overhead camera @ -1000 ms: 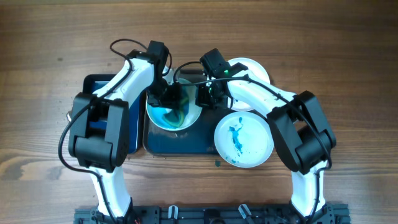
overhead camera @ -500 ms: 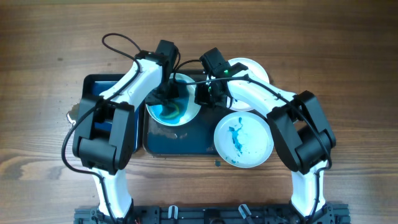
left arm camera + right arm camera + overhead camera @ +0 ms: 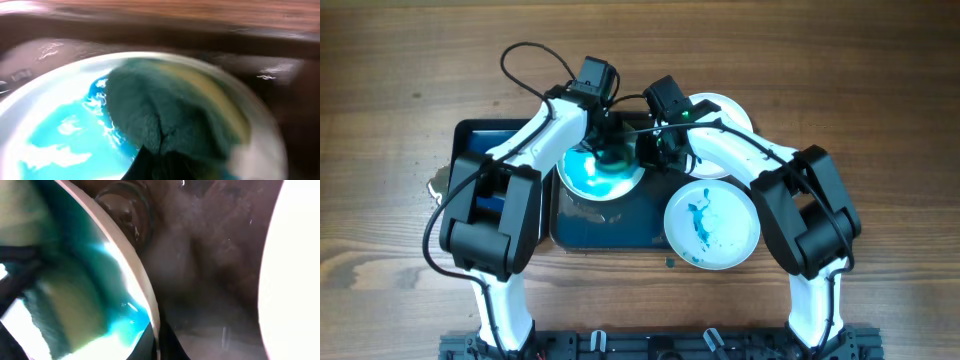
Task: Clean dirty plates on tray and stack at the side
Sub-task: 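Scrub the held plate with the sponge in the left gripper, then lift the sponge away and tilt the plate up with the right gripper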
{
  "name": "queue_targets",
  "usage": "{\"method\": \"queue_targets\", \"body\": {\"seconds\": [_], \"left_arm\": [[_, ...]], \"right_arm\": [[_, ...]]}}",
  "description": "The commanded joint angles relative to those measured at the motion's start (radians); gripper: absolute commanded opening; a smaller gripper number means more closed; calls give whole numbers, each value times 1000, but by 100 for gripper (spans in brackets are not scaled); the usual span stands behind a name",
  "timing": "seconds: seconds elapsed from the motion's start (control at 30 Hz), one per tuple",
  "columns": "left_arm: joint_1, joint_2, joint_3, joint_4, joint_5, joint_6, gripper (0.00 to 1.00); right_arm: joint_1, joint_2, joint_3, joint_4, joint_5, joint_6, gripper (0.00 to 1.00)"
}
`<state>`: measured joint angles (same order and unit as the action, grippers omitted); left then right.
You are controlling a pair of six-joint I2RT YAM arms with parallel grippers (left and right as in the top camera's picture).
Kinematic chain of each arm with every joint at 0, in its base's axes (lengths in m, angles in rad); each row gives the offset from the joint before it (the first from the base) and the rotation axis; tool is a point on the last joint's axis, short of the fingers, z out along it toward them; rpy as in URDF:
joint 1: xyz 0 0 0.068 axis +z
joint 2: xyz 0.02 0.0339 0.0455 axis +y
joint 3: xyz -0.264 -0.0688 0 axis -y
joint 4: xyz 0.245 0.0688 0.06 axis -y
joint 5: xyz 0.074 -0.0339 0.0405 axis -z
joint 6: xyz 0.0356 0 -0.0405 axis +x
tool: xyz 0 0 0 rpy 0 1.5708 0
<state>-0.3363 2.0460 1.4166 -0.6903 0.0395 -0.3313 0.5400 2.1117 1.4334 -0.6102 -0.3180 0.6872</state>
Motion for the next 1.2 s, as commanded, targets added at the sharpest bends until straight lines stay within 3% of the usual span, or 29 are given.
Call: {"method": "queue_targets", "body": {"seconds": [0.0,0.2,0.3,0.4,0.47,0.57,0.6,0.63,0.83,1.0,1.03,1.17], "left_arm": [[59,20,78,-144,-270,-77,4],[61,13,225,-438,-263,-100,4],[77,-5,339,-556,-177,-90,4],[108,-42,429,-610,3,7,4],[134,-82,451,-613,100,44,4],[185,-137,451,-622,127,45,4],[209,-153,451,-623,123,45,4],[237,-163,451,-623,121,60,4],[299,-165,450,-630,107,63,4],[304,-165,450,-631,75,63,4],[304,-165,450,-630,75,63,4],[304,-165,450,-631,76,62,4]], "right_arm": [[5,12,11,-7,-11,-3,4],[5,12,11,-9,-7,-3,4],[5,15,11,-9,-7,-3,4],[5,26,11,-6,-8,-4,6],[5,27,11,0,-8,-7,13],[5,27,11,23,-8,-7,20],[5,27,11,33,-8,-8,20],[5,27,11,36,-9,-8,4],[5,-14,27,8,-57,-88,4],[59,-229,50,-151,440,-158,4],[93,-274,50,-193,600,-165,5],[209,-352,50,-276,934,-190,4]]}}
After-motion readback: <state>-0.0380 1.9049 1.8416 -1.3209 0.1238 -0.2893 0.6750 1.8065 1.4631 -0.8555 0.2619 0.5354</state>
